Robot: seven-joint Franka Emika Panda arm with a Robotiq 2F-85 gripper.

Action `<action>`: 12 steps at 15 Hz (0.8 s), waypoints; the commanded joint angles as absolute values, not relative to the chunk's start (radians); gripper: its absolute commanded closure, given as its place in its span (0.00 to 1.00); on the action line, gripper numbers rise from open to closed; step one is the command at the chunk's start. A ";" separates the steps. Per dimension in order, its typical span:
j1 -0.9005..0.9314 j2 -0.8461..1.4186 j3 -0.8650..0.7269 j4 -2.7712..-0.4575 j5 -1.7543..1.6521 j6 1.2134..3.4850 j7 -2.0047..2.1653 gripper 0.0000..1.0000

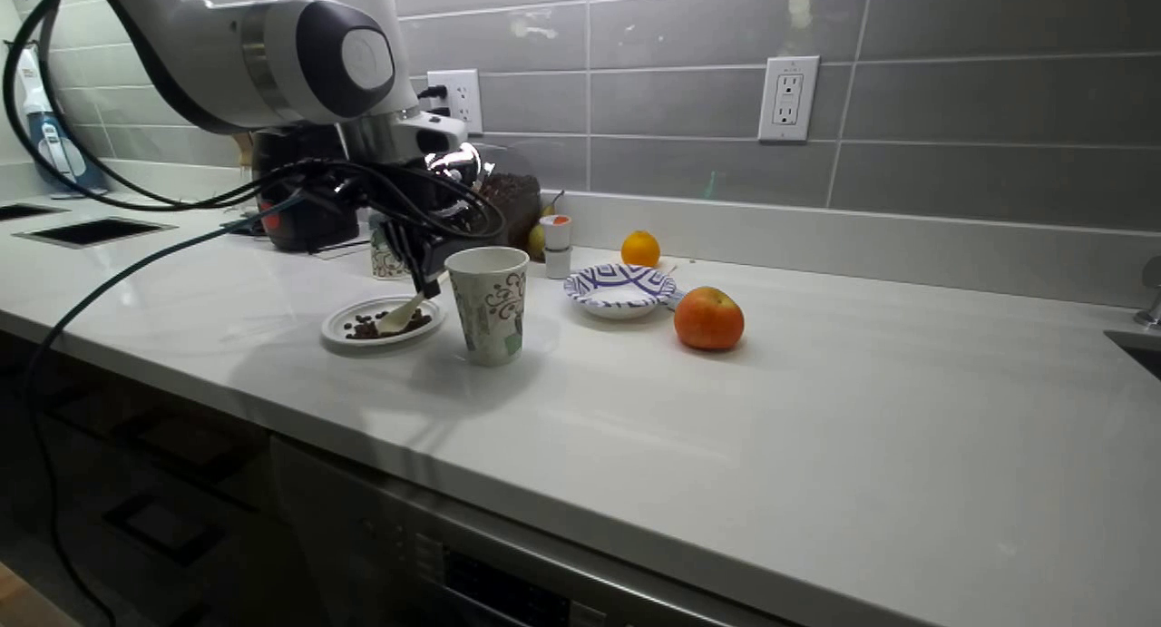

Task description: Use the spoon to put the contents on the plate in the cup

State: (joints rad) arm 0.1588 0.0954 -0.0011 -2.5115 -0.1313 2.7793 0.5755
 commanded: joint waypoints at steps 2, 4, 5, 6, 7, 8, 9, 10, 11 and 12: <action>0.158 0.076 0.002 -2.530 -0.218 2.781 0.577 0.97; 0.159 0.078 0.008 -2.529 -0.225 2.779 0.568 0.97; 0.159 0.079 0.016 -2.528 -0.212 2.777 0.552 0.97; 0.159 0.080 0.024 -2.528 -0.194 2.773 0.533 0.97; 0.159 0.082 0.031 -2.526 -0.182 2.769 0.514 0.97; 0.158 0.084 0.037 -2.524 -0.172 2.760 0.499 0.97; 0.159 0.086 0.044 -2.522 -0.159 2.749 0.485 0.97; 0.159 0.086 0.048 -2.520 -0.154 2.741 0.477 0.97; 0.159 0.087 0.055 -2.519 -0.143 2.731 0.462 0.97; 0.158 0.087 0.064 -2.518 -0.123 2.719 0.440 0.97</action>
State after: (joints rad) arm 0.1613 0.0960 0.0393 -2.5116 -0.1817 2.7563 0.5051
